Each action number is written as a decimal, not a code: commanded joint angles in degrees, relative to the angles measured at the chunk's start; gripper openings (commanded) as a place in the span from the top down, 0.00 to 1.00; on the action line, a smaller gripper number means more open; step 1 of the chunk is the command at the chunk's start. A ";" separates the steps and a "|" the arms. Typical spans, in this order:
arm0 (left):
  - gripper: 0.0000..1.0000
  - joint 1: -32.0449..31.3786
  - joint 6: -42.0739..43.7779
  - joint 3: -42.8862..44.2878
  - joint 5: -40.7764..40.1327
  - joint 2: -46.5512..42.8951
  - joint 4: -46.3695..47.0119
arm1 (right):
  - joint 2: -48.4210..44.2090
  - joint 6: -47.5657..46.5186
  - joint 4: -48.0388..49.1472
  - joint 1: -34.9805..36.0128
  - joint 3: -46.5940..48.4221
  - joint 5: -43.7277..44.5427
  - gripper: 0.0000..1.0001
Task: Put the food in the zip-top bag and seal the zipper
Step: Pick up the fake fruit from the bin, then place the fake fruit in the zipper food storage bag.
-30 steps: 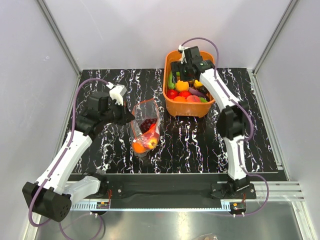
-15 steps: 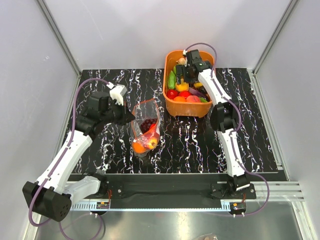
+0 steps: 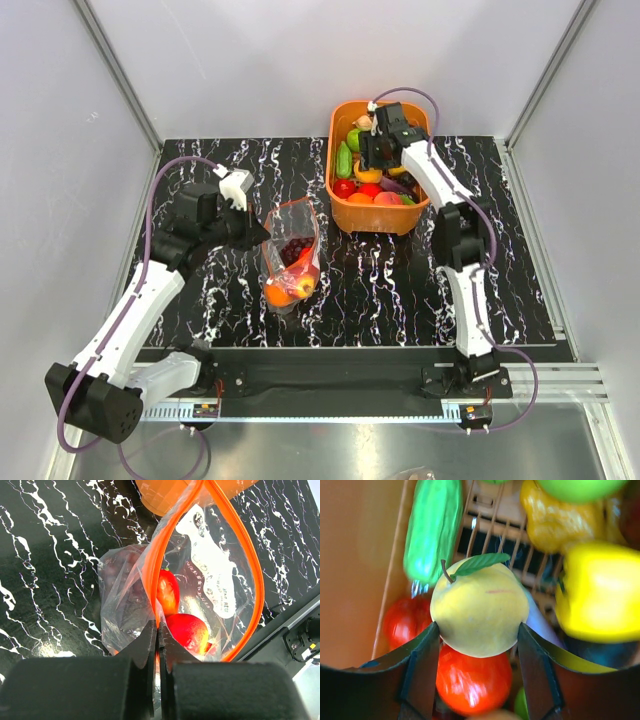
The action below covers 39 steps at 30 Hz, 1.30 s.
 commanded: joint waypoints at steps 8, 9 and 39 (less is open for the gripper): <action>0.99 -0.22 0.38 -0.71 -0.78 -1.78 2.69 | -35.87 -3.48 19.18 4.10 -29.06 -5.24 0.60; 0.99 -0.30 0.21 -0.71 -0.78 -1.87 2.69 | -39.28 -4.00 19.45 4.80 -30.47 -6.46 0.60; 0.98 -0.48 -5.86 5.78 3.44 -3.19 -9.95 | -49.86 -1.28 26.04 29.86 -50.96 -18.53 0.61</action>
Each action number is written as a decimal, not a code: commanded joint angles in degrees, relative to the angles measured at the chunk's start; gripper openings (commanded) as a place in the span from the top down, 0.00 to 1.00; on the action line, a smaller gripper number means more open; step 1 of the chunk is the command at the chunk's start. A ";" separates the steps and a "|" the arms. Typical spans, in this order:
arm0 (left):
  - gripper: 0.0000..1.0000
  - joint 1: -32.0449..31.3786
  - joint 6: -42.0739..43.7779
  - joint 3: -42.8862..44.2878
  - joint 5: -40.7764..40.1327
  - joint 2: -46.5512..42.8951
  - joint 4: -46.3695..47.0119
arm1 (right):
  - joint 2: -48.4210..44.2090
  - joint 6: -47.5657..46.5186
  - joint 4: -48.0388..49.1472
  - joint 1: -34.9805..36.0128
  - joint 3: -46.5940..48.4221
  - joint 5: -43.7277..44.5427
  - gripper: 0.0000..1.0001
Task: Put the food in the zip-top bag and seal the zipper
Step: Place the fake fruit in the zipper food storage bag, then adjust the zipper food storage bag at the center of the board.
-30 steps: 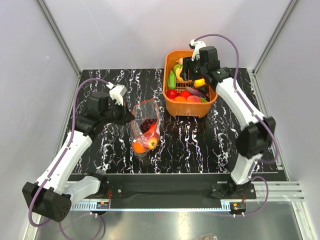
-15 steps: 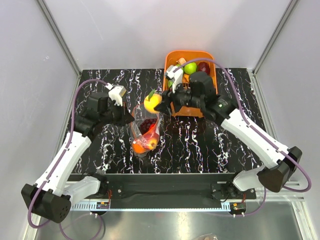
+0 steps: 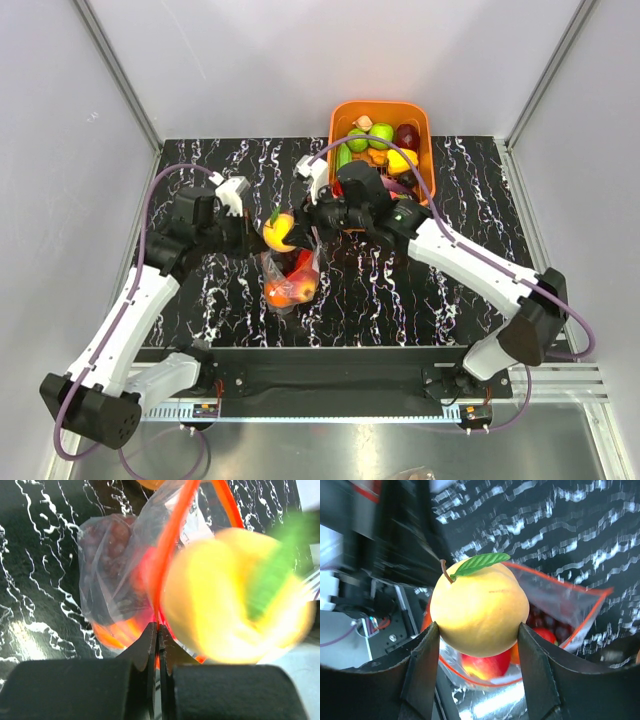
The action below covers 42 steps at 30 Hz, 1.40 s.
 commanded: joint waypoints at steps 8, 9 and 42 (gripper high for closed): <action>0.97 -0.20 -0.50 6.11 0.68 -0.54 -3.29 | 1.37 1.32 -1.76 0.40 -1.99 7.70 0.06; 0.97 -0.20 -0.50 6.37 0.69 -0.54 -3.29 | 1.20 1.41 -2.21 0.48 -1.73 8.32 0.03; 0.97 -0.20 1.00 5.41 -1.07 -1.50 -1.61 | 3.93 15.99 -23.23 -3.47 13.40 12.30 0.11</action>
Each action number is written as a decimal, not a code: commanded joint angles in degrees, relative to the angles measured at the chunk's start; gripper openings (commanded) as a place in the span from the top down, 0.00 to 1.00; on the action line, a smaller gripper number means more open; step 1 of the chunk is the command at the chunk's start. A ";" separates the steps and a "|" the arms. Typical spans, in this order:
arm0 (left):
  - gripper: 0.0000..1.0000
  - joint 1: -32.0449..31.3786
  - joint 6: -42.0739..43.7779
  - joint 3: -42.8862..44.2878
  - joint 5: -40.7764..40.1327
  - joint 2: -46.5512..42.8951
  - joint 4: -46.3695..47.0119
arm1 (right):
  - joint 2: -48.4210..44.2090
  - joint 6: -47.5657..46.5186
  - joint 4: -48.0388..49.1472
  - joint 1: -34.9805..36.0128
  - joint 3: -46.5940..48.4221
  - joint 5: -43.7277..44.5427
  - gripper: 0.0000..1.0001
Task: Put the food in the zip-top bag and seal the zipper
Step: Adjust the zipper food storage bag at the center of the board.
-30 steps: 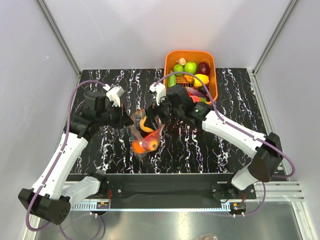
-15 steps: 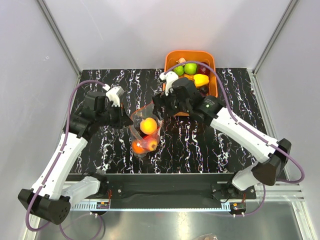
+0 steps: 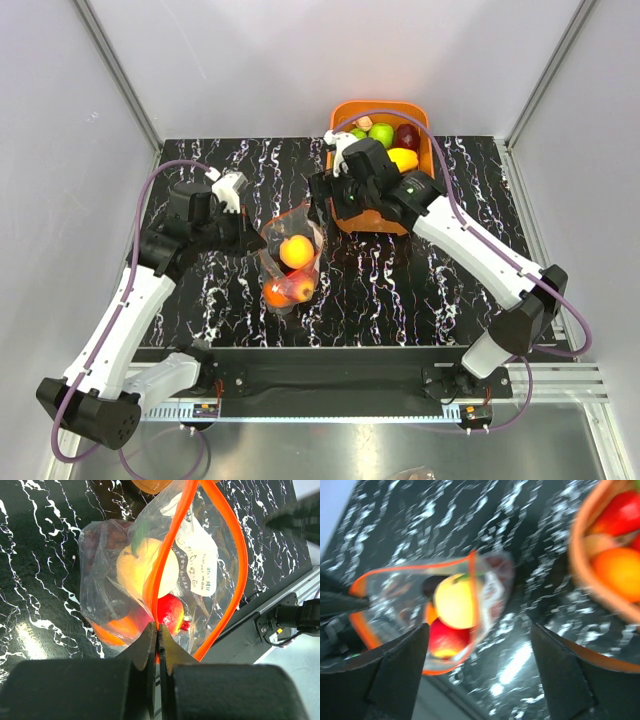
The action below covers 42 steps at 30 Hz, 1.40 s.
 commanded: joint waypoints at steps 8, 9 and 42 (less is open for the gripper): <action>0.97 -0.20 0.27 1.58 0.07 -1.59 1.84 | -2.79 11.58 2.38 4.53 -8.19 -5.98 0.25; 0.97 -0.11 0.19 1.67 0.07 -1.68 1.66 | -3.23 11.94 2.55 4.88 -9.50 -5.71 0.27; 0.93 -22.87 -6.85 17.31 4.28 20.01 8.16 | -20.72 20.02 4.93 7.52 -19.60 9.31 1.00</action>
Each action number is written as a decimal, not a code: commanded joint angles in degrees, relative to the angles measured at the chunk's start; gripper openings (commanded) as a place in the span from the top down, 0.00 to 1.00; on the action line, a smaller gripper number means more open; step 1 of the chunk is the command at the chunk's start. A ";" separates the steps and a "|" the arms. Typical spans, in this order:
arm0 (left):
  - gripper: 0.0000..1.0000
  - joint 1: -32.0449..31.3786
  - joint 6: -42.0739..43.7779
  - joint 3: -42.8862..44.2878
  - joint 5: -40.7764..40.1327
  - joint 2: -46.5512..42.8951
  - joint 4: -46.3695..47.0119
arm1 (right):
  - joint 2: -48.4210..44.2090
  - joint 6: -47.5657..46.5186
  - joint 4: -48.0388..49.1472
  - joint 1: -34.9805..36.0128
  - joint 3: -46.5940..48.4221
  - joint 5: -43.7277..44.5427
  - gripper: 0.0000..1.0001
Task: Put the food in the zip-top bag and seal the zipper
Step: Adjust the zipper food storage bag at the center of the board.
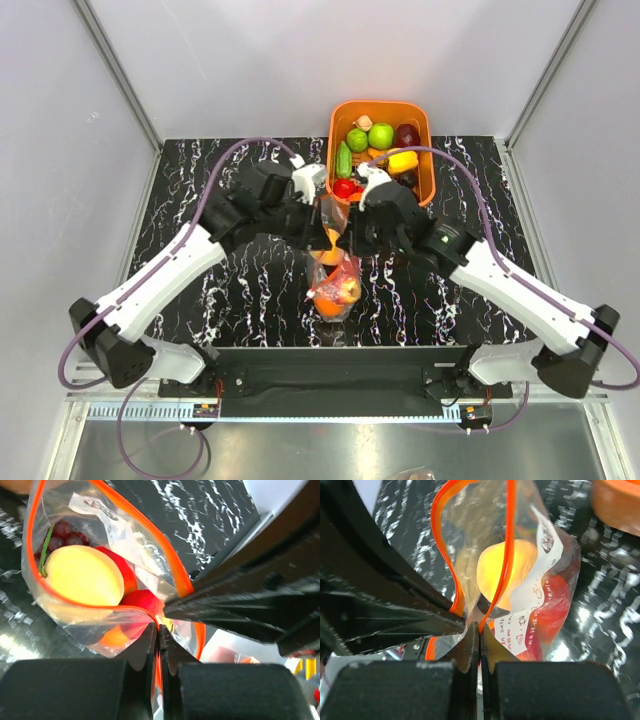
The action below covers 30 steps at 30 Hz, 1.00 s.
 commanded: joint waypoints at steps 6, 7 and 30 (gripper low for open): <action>0.91 -4.66 1.20 8.51 4.29 9.75 7.65 | -12.59 11.76 5.90 0.96 -13.53 12.34 1.00; 0.91 -5.18 1.91 12.18 4.72 10.99 4.85 | -13.47 13.16 8.00 1.05 -14.78 13.31 1.00; 0.42 -5.63 13.69 25.68 -7.49 20.51 -3.18 | -15.06 9.84 18.13 3.69 -21.91 36.26 1.00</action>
